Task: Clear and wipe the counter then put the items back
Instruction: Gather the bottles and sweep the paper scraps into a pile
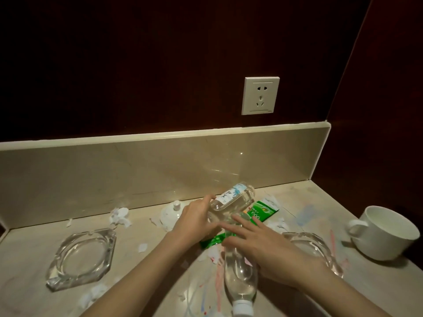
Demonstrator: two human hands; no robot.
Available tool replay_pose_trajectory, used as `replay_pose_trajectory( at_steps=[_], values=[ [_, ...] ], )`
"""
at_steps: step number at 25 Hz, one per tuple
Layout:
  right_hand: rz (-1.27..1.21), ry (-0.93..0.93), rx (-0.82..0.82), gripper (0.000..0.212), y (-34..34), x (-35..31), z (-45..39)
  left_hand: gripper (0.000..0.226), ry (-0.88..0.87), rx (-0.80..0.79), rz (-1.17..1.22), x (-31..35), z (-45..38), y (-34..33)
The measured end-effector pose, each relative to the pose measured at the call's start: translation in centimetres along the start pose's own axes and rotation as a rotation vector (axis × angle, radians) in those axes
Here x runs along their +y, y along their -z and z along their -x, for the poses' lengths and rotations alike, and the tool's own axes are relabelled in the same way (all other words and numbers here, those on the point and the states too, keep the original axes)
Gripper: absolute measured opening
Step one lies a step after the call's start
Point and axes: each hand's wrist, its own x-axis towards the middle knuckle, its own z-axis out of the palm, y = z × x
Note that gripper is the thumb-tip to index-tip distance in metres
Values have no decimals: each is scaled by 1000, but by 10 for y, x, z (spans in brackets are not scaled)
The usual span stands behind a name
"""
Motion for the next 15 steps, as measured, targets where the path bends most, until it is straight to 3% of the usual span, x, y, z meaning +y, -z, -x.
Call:
replay_pose_trajectory(
  at_steps=[9, 13, 15],
  values=[
    [-139, 84, 229, 59, -4, 32, -5, 64, -31, 196, 48, 6, -8, 54],
    [-579, -78, 378, 57, 1, 41, 0, 52, -44, 212, 46, 11, -6, 71],
    [-816, -174, 465, 48, 6, 42, 1, 50, -37, 122, 276, 11, -8, 67]
  ],
)
